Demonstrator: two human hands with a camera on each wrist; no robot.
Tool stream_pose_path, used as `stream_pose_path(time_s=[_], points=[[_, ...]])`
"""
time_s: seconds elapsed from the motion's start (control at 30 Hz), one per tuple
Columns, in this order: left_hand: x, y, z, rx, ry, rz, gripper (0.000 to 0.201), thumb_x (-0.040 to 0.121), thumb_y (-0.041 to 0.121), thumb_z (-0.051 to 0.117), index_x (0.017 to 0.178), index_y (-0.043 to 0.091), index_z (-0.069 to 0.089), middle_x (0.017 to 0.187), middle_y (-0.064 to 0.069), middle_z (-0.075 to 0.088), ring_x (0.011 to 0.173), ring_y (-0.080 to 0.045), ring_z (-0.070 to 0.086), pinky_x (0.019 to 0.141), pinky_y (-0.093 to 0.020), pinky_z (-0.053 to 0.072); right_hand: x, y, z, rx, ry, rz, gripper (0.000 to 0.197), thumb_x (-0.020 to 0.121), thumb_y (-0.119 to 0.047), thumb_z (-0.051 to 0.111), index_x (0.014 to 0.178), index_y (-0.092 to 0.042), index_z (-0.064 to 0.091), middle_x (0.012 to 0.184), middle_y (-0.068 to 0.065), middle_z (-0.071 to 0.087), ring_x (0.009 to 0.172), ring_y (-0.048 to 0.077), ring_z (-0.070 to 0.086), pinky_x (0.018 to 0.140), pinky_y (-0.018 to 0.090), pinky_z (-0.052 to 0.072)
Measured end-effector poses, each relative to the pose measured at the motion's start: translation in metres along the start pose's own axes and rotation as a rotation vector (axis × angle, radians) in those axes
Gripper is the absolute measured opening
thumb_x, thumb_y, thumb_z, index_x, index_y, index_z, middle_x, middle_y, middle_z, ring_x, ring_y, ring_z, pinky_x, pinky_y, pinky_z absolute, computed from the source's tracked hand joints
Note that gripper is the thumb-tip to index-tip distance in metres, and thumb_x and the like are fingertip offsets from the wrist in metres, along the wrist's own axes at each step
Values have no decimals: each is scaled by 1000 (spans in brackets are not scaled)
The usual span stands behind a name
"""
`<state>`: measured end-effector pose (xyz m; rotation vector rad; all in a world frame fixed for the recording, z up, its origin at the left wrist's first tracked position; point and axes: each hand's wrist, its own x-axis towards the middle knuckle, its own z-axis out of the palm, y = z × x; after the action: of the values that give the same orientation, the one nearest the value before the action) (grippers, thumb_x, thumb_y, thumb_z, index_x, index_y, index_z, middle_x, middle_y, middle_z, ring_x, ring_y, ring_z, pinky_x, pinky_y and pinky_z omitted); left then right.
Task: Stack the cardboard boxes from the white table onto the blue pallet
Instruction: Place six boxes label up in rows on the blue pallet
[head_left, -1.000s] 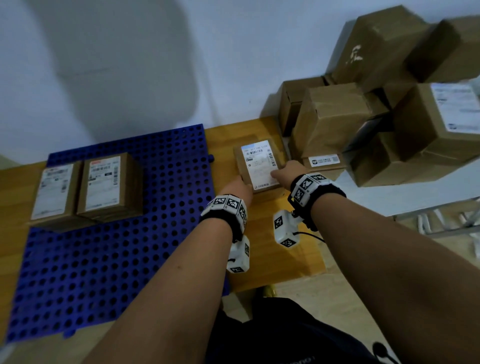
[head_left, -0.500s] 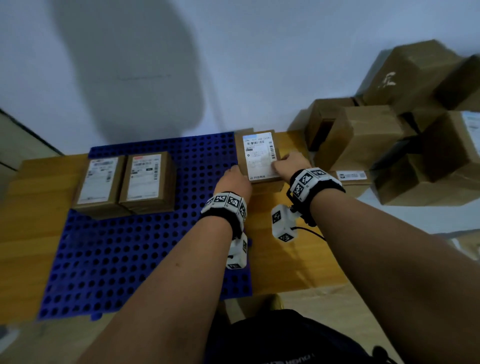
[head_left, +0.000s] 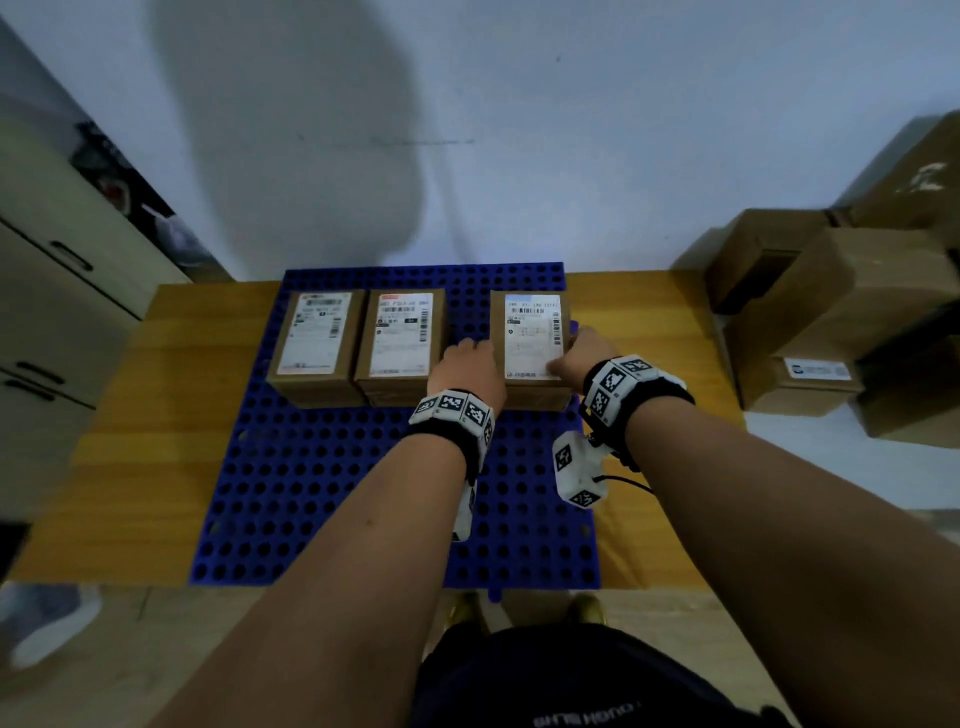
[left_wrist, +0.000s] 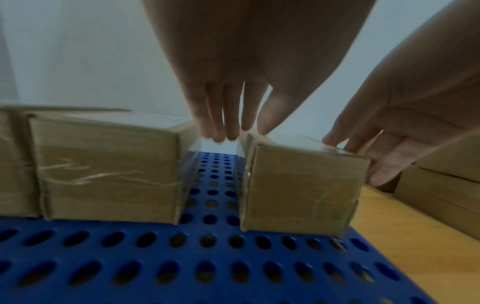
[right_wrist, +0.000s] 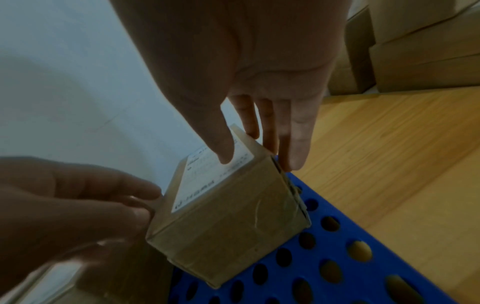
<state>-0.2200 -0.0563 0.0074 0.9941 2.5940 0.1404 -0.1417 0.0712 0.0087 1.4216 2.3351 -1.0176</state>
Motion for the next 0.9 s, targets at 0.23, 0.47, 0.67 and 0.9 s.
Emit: stream_pose_path(time_s=[0.23,0.47,0.67,0.9], points=[[6,-44,-15,62,86,-69,49,89,12,48,137,10,41,145,-9,35,132,-29,33,108,-42,34,4,-20,19,-73,-33,29,44,91,-21,61,129,-5,46,125,15,58,107,31,61,84,38,52],[4,-63,-12,47,78,-40,53,89,13,50,141,13,38,149,-4,32,135,-27,31,108,-43,34,7,-35,32,-36,-46,24,48,88,-19,64,131,-7,45,123,14,59,105,31,62,88,43,54],[6,-66,-17,28,50,-45,51,89,13,47,139,17,40,145,-2,35,134,-26,30,106,-44,32,5,-46,41,-44,-40,11,46,88,-20,63,129,-8,45,122,14,60,103,32,63,87,44,55],[8,-64,-21,74,30,-34,48,88,13,47,135,16,42,141,-5,36,131,-28,32,105,-44,34,-4,-43,38,-57,-33,-6,54,90,-28,63,135,-7,41,125,13,58,104,29,63,85,38,55]])
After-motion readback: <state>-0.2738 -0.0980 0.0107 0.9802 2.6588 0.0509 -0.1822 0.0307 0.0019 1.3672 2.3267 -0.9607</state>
